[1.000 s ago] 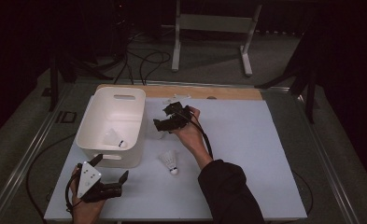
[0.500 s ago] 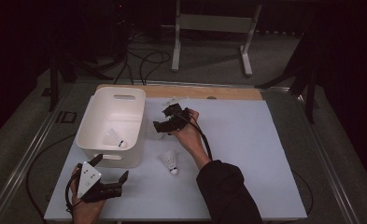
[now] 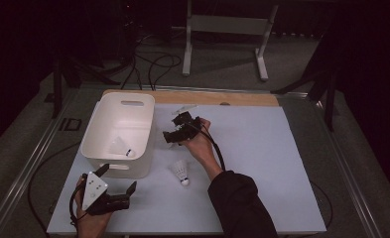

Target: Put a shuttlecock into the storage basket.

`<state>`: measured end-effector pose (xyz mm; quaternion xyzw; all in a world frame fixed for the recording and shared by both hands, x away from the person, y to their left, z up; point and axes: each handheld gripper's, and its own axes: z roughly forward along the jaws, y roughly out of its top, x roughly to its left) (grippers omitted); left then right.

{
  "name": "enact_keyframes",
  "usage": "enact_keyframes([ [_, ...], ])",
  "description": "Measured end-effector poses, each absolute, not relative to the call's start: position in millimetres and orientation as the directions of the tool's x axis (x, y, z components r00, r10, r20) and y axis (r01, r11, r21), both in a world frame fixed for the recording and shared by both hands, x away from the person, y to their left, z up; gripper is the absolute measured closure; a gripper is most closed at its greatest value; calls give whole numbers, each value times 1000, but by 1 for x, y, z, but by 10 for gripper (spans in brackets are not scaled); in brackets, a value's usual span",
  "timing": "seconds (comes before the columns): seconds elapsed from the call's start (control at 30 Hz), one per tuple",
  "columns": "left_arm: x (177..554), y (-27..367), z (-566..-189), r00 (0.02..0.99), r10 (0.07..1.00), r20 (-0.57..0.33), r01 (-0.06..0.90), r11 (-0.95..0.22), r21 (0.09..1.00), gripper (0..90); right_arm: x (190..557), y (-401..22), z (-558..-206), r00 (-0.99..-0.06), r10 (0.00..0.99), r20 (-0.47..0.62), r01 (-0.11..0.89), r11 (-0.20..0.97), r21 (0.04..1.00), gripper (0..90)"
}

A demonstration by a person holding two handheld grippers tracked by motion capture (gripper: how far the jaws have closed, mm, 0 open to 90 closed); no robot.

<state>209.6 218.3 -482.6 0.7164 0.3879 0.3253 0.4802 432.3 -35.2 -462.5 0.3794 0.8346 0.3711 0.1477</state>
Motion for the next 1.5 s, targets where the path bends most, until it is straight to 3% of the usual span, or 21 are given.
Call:
enact_keyframes([
  [0.5, 209, 219, -482, 486, 869, 93, 240, -235, 942, 2, 435, -28, -475, -659, 752, 13, 539, 460, 706, 115],
  [1.03, 209, 219, -482, 486, 869, 94, 240, -236, 942, 3, 437, -18, -489, -663, 748, -36, 543, 513, 665, 192],
  [1.2, 209, 220, -482, 485, 870, 92, 240, -234, 942, 3, 437, -14, -494, -664, 746, -53, 551, 536, 640, 271],
  [1.4, 209, 220, -482, 485, 870, 91, 238, -231, 944, 2, 440, -21, -495, -638, 767, -71, 573, 534, 622, 509],
  [1.43, 209, 220, -482, 484, 870, 91, 238, -231, 943, 2, 440, -21, -495, -638, 767, -71, 573, 534, 622, 509],
  [1.5, 209, 220, -482, 485, 870, 92, 238, -233, 943, 3, 441, -27, -494, -621, 782, -57, 586, 511, 629, 643],
])
